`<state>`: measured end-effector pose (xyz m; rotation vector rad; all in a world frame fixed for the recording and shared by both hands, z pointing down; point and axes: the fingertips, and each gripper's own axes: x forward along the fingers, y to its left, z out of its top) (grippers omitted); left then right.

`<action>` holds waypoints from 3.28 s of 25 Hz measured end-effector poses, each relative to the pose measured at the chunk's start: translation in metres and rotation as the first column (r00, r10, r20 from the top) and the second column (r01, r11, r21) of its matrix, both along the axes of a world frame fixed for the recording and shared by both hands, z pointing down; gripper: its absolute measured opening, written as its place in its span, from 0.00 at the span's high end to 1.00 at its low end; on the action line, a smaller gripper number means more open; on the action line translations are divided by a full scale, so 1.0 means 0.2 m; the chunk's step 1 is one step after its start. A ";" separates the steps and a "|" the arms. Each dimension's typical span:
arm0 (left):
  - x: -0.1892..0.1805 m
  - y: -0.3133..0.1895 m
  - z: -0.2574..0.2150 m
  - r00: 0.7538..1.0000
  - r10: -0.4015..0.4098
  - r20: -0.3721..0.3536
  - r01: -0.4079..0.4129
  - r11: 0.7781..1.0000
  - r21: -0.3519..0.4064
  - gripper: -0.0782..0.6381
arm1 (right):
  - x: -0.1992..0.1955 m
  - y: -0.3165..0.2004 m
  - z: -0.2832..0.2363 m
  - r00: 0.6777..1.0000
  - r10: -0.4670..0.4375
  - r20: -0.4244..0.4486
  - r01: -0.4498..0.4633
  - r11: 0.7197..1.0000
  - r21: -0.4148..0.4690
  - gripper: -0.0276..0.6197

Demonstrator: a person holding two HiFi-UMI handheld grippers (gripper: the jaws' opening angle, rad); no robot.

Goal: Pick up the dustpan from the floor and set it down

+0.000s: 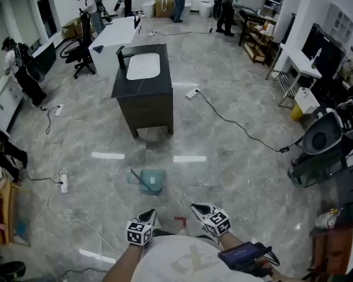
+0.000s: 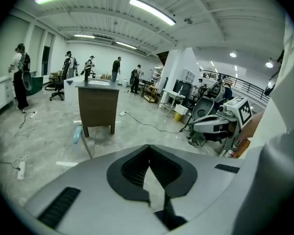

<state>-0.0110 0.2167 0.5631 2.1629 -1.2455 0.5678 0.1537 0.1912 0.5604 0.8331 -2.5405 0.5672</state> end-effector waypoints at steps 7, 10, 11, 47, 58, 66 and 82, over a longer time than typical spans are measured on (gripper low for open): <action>-0.01 -0.01 -0.05 1.000 -0.010 0.030 0.010 1.000 0.025 0.87 | 0.00 0.00 0.00 1.000 -0.011 0.012 0.011 1.000 0.000 0.93; -0.02 -0.04 -0.08 0.999 -0.016 0.036 0.015 0.999 0.028 0.87 | 0.00 0.00 0.00 1.000 -0.011 0.016 0.011 1.000 -0.010 0.93; -0.02 -0.05 -0.08 0.999 -0.017 0.037 0.016 0.999 0.030 0.87 | 0.00 -0.01 0.00 1.000 -0.008 0.016 0.008 1.000 -0.013 0.93; -0.37 -0.71 0.12 0.999 0.008 0.035 -0.004 0.996 -0.094 0.87 | -0.24 -0.59 0.06 0.992 0.111 -0.056 -0.115 0.990 -0.079 0.93; -0.55 -0.76 0.23 0.998 -0.047 0.032 0.051 0.986 -0.161 0.87 | -0.29 -0.76 0.03 0.987 0.127 -0.094 -0.134 0.988 -0.070 0.93; -0.62 -0.78 0.30 0.992 -0.123 0.041 0.129 0.971 -0.204 0.87 | -0.33 -0.86 0.10 0.992 0.068 -0.108 -0.080 0.991 -0.109 0.93; -0.82 -1.01 0.47 0.948 -0.289 0.132 0.315 0.911 -0.266 0.87 | -0.41 -1.25 0.15 0.994 -0.054 -0.090 0.042 0.991 -0.129 0.93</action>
